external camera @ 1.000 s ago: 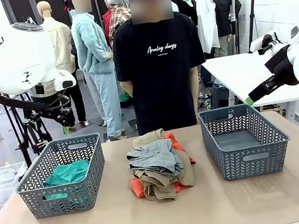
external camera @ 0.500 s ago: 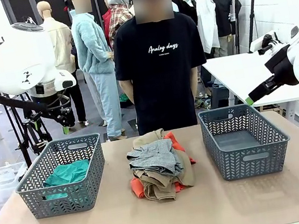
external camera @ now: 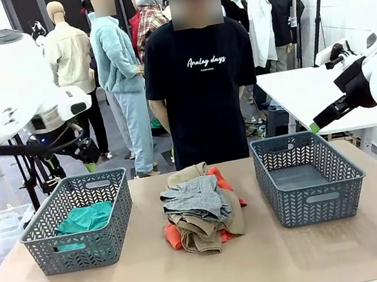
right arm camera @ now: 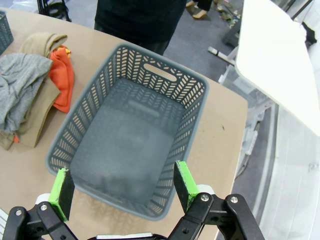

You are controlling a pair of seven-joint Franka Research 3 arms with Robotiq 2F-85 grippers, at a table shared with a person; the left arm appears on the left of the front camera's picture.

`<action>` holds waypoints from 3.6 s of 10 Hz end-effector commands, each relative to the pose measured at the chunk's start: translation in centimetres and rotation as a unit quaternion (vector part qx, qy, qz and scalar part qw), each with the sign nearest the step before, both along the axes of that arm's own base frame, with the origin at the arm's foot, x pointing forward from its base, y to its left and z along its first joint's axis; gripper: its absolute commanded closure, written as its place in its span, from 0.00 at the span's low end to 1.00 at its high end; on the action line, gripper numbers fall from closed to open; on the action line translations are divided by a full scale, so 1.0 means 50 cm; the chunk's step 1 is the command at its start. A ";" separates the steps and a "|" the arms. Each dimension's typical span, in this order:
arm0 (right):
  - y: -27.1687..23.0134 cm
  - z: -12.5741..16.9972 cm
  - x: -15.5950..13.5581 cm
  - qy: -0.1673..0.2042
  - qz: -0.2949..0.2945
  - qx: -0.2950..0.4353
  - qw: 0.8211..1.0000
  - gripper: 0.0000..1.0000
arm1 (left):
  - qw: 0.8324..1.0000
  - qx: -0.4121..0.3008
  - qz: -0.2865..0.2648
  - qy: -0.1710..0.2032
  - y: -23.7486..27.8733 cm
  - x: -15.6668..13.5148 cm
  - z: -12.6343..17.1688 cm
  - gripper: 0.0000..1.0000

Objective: Sort the tops and bottoms.
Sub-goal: Lift clothes from the center of the table with your right hand.

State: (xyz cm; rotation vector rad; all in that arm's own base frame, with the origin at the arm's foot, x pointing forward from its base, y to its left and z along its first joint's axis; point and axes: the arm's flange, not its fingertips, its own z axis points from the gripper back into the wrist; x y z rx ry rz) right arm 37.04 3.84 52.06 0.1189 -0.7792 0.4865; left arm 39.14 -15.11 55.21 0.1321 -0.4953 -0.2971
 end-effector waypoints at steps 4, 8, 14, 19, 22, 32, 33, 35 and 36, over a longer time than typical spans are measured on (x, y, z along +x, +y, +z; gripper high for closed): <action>-0.002 -0.003 0.004 -0.003 0.006 0.005 1.000 0.00 | 0.974 -0.093 -0.188 -0.092 0.067 -0.283 0.122 0.00; -0.002 -0.003 0.004 -0.003 0.006 0.005 1.000 0.00 | 0.961 -0.088 -0.262 -0.030 0.048 -0.272 0.120 0.00; 0.075 0.104 -0.012 -0.053 0.046 -0.036 0.997 0.00 | 0.962 -0.096 -0.250 -0.050 0.047 -0.295 0.120 0.00; 0.292 0.055 0.261 0.080 0.180 0.022 0.980 0.00 | 0.962 -0.096 -0.250 -0.050 0.047 -0.295 0.120 0.00; 0.439 -0.063 0.306 0.171 0.225 0.016 0.959 0.00 | 0.962 -0.096 -0.250 -0.050 0.047 -0.295 0.120 0.00; 0.561 -0.284 0.289 0.325 0.253 -0.023 0.911 0.00 | 0.962 -0.096 -0.250 -0.050 0.047 -0.295 0.120 0.00; 0.562 -0.290 0.287 0.335 0.256 -0.022 0.907 0.00 | 0.962 -0.096 -0.250 -0.050 0.047 -0.295 0.120 0.00; 0.568 -0.304 0.283 0.343 0.268 -0.014 0.900 0.05 | 0.962 -0.096 -0.250 -0.050 0.047 -0.295 0.120 0.00; 0.569 -0.302 0.282 0.338 0.270 -0.015 0.902 0.24 | 0.962 -0.096 -0.250 -0.050 0.047 -0.295 0.120 0.00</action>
